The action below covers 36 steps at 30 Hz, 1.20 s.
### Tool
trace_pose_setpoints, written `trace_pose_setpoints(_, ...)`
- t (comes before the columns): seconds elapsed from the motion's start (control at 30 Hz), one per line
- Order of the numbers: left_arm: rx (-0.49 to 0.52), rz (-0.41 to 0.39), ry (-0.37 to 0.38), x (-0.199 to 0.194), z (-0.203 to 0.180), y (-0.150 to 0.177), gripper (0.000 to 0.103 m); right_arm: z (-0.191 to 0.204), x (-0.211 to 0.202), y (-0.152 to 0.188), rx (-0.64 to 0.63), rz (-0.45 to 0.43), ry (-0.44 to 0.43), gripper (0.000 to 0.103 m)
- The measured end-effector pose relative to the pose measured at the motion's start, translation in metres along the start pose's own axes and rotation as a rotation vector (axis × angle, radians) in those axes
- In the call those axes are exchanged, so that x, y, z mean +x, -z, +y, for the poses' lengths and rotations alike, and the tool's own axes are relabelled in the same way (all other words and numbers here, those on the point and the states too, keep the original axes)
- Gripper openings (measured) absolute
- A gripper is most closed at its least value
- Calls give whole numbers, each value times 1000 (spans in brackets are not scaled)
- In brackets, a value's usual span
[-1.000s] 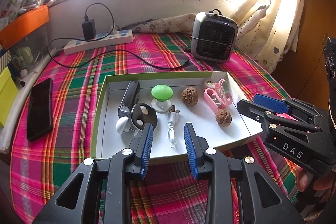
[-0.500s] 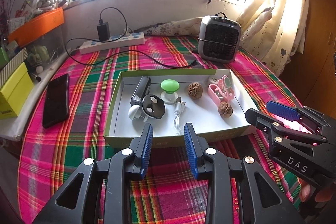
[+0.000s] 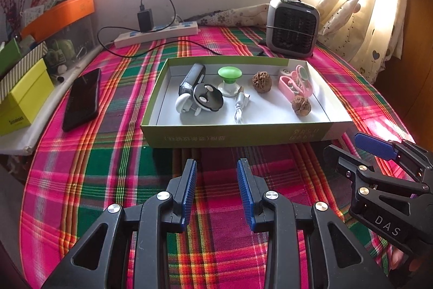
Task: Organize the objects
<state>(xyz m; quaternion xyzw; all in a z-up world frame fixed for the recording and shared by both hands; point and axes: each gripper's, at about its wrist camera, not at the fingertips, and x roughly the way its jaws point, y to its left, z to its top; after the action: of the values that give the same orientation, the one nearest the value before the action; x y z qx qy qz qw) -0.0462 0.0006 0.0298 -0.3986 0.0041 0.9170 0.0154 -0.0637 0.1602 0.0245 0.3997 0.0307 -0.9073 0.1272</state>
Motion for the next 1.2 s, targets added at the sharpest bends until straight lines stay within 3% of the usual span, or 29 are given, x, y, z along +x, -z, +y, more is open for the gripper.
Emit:
trace_pose_setpoints(0.87,-16,56,-20,7,-3,29,29,-1,0,33,32,54,25,57)
trace_pose_setpoints(1.03,-34,51,-16,3,-2,33,30,3,-3,39,22,52,20,66)
trace_pose_setpoints(1.2,-15,42,-29,0,-7,38,35,6,-6,45,15,43,38,68)
